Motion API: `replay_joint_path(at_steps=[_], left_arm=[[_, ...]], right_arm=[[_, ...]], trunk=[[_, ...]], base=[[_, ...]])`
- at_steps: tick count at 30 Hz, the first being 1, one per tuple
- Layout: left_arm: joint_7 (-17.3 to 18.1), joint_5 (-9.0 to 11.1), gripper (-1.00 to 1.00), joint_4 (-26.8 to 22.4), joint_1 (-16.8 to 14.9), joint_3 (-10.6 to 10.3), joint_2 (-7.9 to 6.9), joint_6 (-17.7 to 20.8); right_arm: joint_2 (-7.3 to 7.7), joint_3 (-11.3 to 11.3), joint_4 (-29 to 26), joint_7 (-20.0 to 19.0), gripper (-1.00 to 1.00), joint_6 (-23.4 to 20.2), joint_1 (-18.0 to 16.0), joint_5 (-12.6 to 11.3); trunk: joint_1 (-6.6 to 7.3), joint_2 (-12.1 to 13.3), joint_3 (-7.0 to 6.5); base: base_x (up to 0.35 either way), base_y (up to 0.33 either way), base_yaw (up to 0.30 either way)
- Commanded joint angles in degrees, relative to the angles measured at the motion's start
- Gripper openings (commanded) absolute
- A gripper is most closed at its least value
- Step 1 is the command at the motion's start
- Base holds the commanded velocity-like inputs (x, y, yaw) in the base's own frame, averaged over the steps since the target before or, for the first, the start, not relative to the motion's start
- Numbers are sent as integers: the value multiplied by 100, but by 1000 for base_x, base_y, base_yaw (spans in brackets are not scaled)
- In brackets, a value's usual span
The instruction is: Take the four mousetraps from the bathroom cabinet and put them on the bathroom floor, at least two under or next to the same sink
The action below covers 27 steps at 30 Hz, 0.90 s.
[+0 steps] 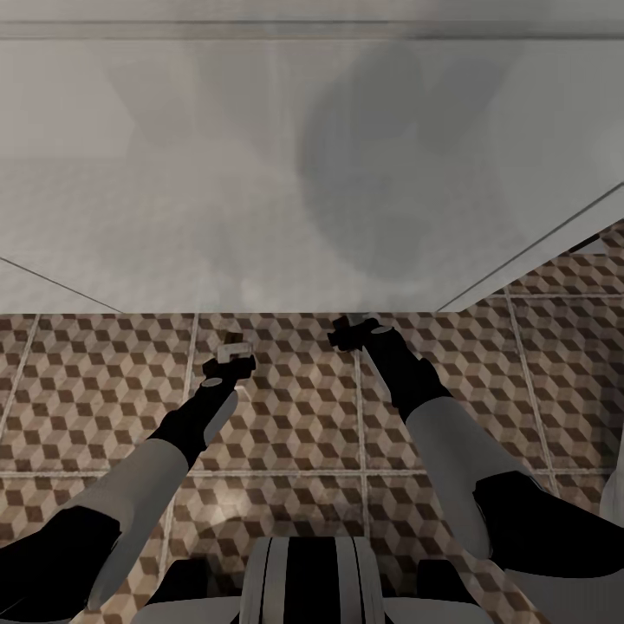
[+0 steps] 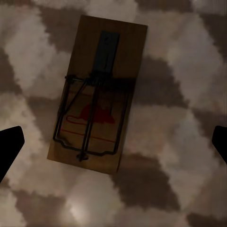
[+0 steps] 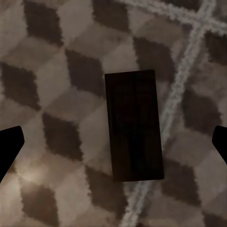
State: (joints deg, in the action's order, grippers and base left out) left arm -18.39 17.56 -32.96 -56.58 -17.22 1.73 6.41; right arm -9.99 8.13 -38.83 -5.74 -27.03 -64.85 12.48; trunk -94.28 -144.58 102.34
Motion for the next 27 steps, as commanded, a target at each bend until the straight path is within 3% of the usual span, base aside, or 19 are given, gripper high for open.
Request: replay_joint_path(at_steps=[1, 15, 27], left_arm=[[-50, 44, 100, -17, -2, -41, -6, 17], [-50, 37, 100, -18, -2, -61, -6, -476], [-50, 37, 100, -16, -2, -62, -6, -524]], right_arm=[[0, -3, -10, -39, 100, -31, -1, 61], [0, -4, -10, -41, 100, -34, -1, 61], [0, -4, -6, -41, 100, -39, -1, 61]], trunk=[[1, -1, 3], [1, -1, 3], [1, -1, 3]], base=[[0, 0, 0], [-17, 0, 0], [-267, 0, 0]])
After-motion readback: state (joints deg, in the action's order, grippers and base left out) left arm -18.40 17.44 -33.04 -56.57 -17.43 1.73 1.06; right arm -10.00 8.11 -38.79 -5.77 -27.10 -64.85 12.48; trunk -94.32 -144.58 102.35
